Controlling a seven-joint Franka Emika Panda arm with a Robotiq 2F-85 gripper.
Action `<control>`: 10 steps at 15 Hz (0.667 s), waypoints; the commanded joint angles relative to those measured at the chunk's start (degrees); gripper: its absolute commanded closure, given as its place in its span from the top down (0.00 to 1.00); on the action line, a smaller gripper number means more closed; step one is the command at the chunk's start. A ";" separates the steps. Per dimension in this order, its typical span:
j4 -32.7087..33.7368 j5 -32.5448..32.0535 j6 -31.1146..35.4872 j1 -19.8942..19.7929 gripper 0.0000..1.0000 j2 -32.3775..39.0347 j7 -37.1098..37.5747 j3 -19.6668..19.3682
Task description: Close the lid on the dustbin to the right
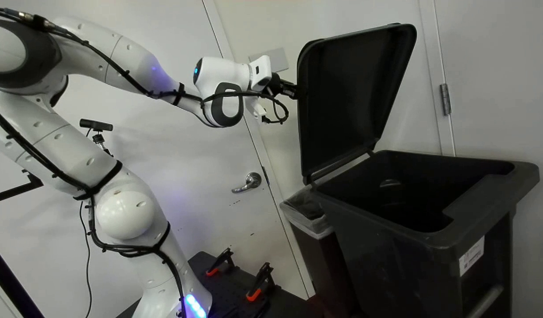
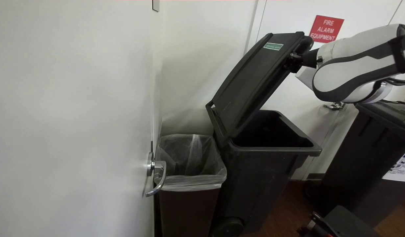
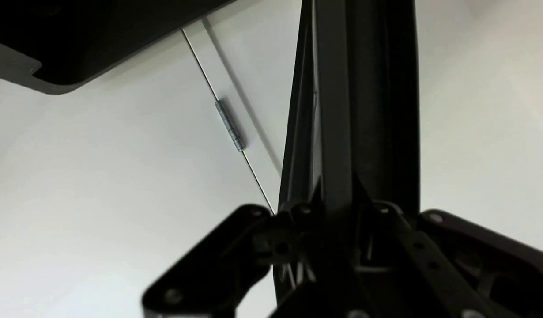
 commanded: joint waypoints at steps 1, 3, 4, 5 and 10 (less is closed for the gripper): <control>-0.15 -4.12 0.04 13.47 0.03 -1.27 6.42 -15.94; -1.35 -6.13 0.08 20.87 0.03 -3.08 6.14 -25.92; -1.91 -6.84 0.08 24.41 0.03 -4.10 5.61 -30.88; -2.37 -7.74 0.12 27.88 0.03 -5.18 4.84 -35.82; -2.16 -8.76 0.19 27.43 0.11 -3.87 0.04 -36.28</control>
